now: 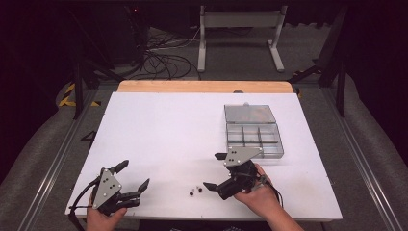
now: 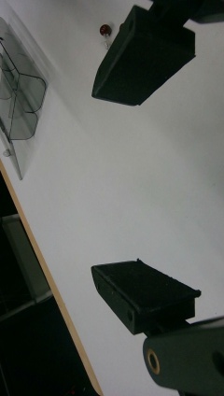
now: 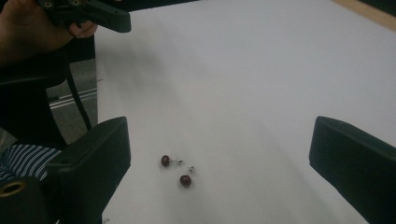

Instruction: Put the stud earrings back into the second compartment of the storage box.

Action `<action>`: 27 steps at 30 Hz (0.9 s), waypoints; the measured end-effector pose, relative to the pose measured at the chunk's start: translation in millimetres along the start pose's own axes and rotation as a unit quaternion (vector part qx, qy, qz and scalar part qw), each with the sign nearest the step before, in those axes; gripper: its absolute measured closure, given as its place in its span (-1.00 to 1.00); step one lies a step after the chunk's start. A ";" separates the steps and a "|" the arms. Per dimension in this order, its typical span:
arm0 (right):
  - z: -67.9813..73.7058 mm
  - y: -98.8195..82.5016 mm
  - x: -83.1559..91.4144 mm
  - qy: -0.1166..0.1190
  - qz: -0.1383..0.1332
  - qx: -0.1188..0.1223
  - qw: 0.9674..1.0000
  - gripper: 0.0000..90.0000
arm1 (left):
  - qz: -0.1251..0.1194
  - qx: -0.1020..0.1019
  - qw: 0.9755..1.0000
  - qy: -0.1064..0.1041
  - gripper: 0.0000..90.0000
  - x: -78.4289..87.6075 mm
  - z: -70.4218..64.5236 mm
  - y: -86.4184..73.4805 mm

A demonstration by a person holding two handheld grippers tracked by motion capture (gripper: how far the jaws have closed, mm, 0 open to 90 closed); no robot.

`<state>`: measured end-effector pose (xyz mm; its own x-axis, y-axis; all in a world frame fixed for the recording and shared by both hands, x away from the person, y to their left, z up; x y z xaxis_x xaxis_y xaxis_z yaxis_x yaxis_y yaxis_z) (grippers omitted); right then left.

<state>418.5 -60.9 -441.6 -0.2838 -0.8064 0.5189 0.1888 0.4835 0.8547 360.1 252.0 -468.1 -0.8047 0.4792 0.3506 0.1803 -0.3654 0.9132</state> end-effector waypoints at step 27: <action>9.4 -11.5 -46.2 0.007 0.148 0.000 0.989 0.02 | 0.006 -0.005 1.000 0.001 -0.67 -1.0 0.7 -1.1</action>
Point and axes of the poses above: each handheld gripper's, and its own axes: x roughly backward along the jaws, y roughly out of its top, z roughly to its left, the point moved 4 cm from there along -x, roughly forward along the jaws, and after that the axes turned 1 degree about -z, right-handed, at the moved point
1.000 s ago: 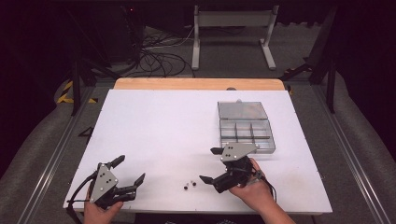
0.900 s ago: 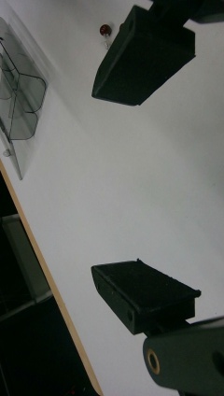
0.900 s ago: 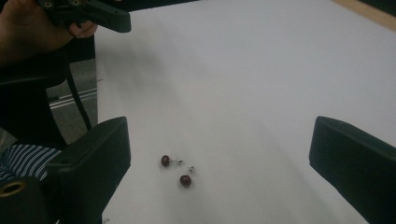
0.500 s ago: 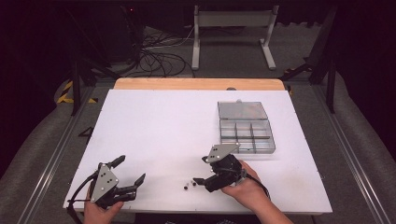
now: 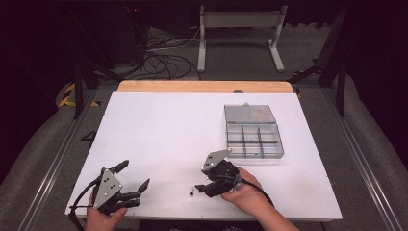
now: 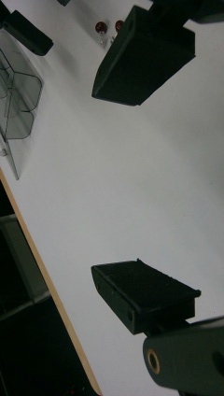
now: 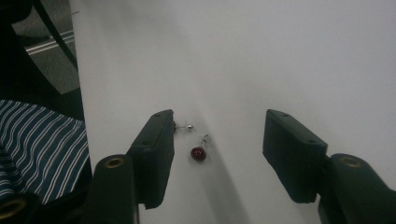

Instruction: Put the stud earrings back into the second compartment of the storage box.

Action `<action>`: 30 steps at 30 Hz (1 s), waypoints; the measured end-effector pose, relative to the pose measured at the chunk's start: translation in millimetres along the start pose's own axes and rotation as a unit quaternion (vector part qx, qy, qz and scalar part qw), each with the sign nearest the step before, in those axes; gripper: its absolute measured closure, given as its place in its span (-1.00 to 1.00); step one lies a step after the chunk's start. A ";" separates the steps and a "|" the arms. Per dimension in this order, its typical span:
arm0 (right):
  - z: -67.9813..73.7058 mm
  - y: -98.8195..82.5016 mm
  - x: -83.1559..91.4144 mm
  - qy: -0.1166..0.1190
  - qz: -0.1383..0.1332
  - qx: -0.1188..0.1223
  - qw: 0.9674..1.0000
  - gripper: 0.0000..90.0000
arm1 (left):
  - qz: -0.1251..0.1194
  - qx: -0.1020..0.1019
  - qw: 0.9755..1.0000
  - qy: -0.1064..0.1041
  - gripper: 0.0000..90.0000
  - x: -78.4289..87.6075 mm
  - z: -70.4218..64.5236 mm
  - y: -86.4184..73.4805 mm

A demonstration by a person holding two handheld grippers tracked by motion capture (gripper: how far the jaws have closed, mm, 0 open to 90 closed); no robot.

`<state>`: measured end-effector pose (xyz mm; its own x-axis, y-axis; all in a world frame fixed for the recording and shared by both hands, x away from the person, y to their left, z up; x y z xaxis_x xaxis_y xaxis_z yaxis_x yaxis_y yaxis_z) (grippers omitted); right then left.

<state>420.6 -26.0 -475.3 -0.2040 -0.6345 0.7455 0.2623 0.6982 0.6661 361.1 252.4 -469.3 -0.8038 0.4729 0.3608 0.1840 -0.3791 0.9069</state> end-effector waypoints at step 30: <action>11.7 -9.1 -32.8 -0.013 0.073 0.016 0.997 0.74 | 0.001 -0.003 1.000 0.004 -0.67 0.4 -0.1 -0.1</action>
Point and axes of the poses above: each handheld gripper's, and its own axes: x roughly backward along the jaws, y roughly out of its top, z roughly to its left, the point moved 4 cm from there along -x, roughly forward along the jaws, and after that the axes turned 1 degree about -z, right-handed, at the moved point
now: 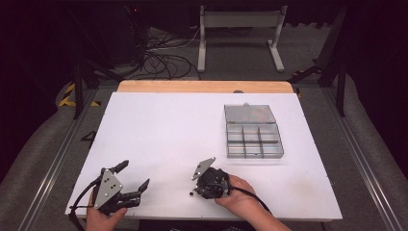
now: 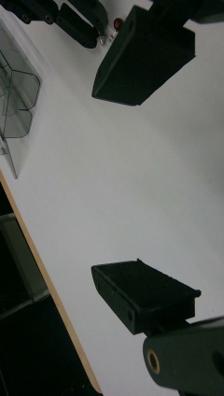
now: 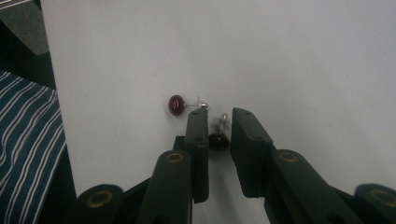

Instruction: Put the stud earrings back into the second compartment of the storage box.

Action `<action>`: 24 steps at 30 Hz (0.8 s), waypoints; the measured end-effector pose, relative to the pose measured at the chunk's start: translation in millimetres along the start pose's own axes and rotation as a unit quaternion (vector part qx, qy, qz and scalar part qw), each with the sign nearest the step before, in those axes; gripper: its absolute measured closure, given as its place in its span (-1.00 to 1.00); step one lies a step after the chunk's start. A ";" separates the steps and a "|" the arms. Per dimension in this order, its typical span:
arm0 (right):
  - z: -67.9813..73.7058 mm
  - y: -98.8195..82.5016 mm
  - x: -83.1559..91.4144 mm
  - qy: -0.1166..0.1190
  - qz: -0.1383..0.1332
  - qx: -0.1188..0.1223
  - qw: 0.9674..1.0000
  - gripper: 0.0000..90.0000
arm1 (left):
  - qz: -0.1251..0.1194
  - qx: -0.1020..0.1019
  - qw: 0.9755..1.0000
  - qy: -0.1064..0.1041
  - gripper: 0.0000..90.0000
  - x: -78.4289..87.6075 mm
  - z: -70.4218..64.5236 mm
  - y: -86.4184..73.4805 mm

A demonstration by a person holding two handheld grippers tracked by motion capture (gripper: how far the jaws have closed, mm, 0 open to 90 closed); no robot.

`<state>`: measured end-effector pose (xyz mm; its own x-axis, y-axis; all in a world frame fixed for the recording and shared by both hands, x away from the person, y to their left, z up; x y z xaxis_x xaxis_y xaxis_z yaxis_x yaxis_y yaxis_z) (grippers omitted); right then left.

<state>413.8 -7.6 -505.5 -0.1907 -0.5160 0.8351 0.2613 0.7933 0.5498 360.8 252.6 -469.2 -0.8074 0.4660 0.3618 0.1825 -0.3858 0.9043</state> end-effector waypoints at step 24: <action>-13.0 12.8 45.4 -0.016 -0.044 -0.006 0.999 0.77 | 0.001 0.003 1.000 -0.001 -0.67 -0.9 -0.8 0.0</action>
Point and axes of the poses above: each handheld gripper's, and its own axes: x roughly backward along the jaws, y roughly out of its top, z roughly to its left, the point moved 4 cm from there along -x, roughly forward along the jaws, and after that the axes turned 1 degree about -z, right-handed, at the moved point
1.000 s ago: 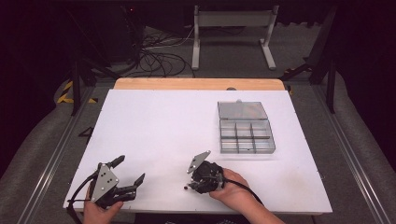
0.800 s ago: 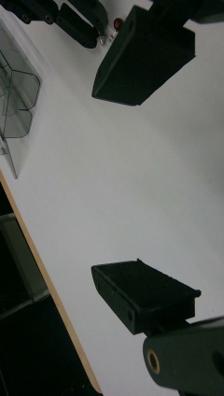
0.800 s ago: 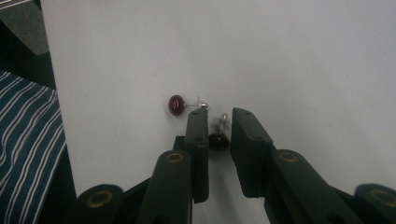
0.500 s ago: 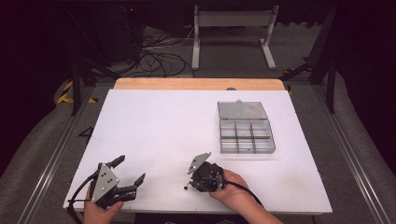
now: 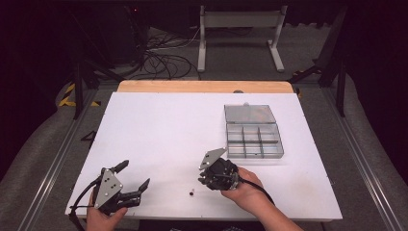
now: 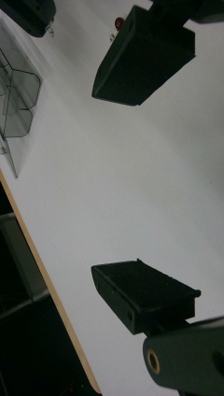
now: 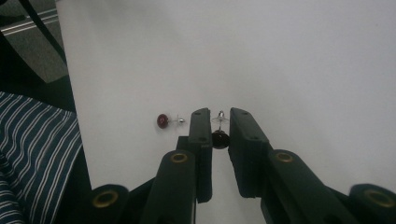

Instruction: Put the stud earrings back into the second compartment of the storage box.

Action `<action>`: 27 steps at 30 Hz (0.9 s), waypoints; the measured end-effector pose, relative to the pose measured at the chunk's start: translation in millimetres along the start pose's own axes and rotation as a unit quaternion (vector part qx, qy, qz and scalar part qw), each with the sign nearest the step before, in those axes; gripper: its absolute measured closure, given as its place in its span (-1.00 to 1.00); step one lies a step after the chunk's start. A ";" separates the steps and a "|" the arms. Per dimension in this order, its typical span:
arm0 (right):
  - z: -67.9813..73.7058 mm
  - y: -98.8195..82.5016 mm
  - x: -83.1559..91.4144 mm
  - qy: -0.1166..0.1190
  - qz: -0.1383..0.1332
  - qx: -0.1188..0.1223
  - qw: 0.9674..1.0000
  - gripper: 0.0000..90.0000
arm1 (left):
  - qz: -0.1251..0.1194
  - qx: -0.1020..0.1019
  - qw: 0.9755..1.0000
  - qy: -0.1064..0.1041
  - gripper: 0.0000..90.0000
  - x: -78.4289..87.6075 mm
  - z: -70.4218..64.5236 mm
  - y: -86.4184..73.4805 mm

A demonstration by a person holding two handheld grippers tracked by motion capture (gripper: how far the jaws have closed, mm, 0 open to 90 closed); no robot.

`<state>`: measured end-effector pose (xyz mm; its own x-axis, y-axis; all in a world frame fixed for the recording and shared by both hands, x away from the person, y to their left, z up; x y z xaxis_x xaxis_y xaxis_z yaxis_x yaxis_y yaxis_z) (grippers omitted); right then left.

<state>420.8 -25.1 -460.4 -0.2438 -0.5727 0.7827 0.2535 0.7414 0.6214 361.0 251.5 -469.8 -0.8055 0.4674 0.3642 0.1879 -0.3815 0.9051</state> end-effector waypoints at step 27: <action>-45.8 5.7 46.0 -0.047 -0.033 -0.044 0.997 0.77 | 0.001 -0.001 1.000 0.001 -0.67 0.0 0.5 -0.2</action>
<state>453.9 -63.2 -419.1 -0.3479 -0.5803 0.7364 0.3137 0.6681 0.6747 361.3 252.0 -469.8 -0.8059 0.4656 0.3657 0.1882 -0.3841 0.9039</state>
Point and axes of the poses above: each handheld gripper's, and its own axes: x roughly backward along the jaws, y roughly out of its top, z roughly to its left, the point moved 4 cm from there along -x, roughly forward along the jaws, and after that the axes turned 1 degree about -z, right-handed, at the moved point
